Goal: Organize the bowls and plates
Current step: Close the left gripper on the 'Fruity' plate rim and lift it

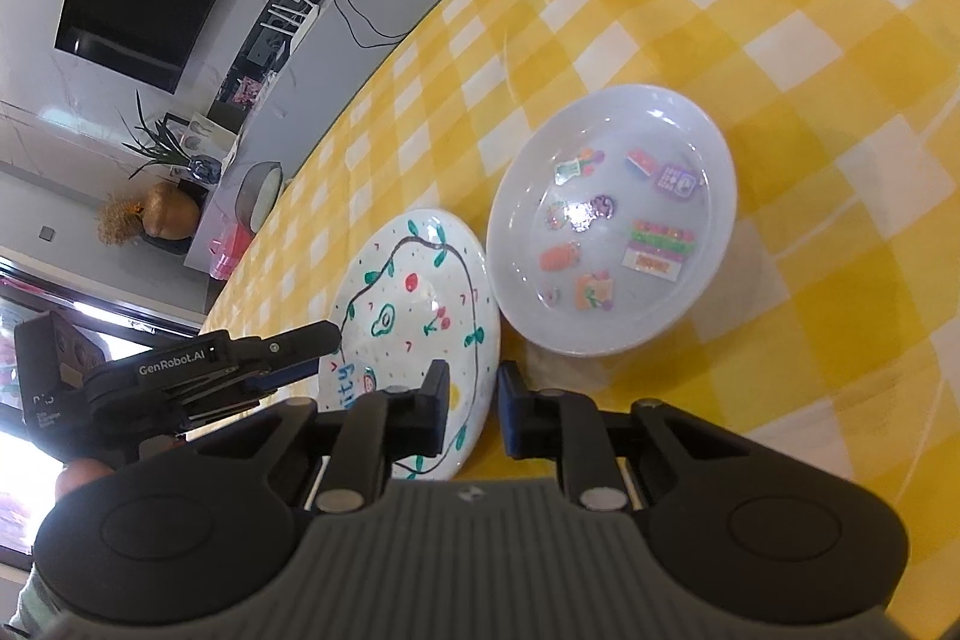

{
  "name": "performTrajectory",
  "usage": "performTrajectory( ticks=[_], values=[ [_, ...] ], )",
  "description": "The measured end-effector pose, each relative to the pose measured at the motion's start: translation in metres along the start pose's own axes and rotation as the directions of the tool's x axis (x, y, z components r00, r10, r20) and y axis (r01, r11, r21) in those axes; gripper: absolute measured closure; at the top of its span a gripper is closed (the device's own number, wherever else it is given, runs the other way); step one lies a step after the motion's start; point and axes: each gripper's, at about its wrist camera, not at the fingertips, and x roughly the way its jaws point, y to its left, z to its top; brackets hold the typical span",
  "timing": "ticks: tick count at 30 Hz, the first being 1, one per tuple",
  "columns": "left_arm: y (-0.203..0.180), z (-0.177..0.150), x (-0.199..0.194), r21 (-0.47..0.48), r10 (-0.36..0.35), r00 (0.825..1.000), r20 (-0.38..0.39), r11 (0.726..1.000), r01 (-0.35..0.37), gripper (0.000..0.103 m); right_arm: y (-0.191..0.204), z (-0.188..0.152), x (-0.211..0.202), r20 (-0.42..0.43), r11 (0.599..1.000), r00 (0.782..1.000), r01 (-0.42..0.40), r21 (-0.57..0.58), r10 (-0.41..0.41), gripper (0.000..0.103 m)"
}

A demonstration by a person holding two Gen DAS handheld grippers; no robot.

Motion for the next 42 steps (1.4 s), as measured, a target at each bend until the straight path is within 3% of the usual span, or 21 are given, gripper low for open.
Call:
performTrajectory(
  ticks=[9,11,16,28,42],
  values=[
    [-0.006,-0.002,-0.001,0.017,0.044,0.999,-0.005,0.999,-0.044,0.084,-0.003,-0.001,-0.002,0.009,1.000,1.000,-0.007,0.012,0.007,0.086],
    [-0.006,-0.002,-0.001,0.009,0.043,0.999,-0.014,0.999,-0.043,0.086,-0.003,-0.001,-0.002,0.009,1.000,1.000,-0.002,0.012,0.002,0.090],
    [-0.007,-0.001,-0.004,-0.009,0.036,0.999,-0.010,0.999,-0.036,0.087,-0.005,-0.002,-0.002,-0.006,0.999,1.000,-0.007,0.040,0.007,0.097],
    [-0.016,-0.009,-0.037,-0.037,0.019,1.000,0.020,0.999,-0.019,0.087,0.000,-0.004,-0.014,-0.005,0.996,0.998,-0.068,0.066,0.068,0.096],
    [-0.071,-0.043,-0.078,-0.034,-0.002,0.995,0.098,0.999,0.005,0.088,-0.011,-0.004,-0.061,0.020,0.993,0.996,-0.083,0.085,0.082,0.095]
  ],
)
